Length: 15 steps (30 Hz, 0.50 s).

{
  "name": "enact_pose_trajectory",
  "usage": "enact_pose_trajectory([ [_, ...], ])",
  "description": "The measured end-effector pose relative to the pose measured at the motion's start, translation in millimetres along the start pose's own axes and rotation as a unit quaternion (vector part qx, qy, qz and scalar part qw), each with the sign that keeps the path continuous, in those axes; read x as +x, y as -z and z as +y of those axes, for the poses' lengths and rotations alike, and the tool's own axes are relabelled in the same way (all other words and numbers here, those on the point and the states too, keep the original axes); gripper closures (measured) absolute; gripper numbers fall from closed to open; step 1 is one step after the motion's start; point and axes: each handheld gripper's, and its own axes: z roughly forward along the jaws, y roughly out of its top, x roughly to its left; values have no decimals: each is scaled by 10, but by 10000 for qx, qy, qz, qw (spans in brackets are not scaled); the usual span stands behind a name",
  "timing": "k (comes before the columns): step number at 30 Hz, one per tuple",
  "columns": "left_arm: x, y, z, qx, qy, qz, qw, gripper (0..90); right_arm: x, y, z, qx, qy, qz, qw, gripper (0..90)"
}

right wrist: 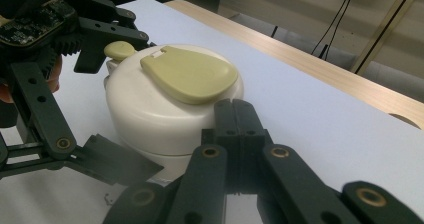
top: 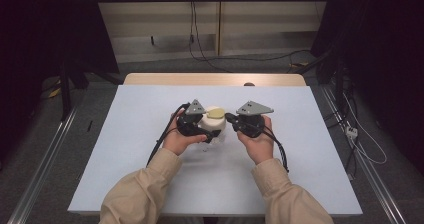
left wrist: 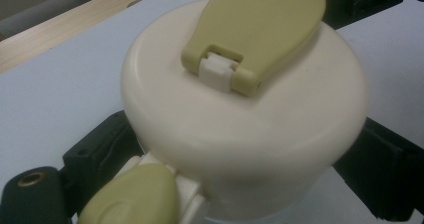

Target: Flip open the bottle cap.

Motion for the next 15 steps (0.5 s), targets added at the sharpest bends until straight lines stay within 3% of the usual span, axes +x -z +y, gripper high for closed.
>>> enact_pose_trajectory([
  [4, -2, -2, 2, 8, 2, -6, 10000, 101, 7, 12, 24, -16, 56, 27, 10000, 900],
  [6, 0, -1, 1, 3, 26, -13, 10000, 101, 26, 18, 52, 19, 192, -17, 9998, 900],
  [15, -1, -2, 6, 15, 1, -11, 10000, 101, 19, 11, 72, -18, 137, -18, 9999, 900],
])
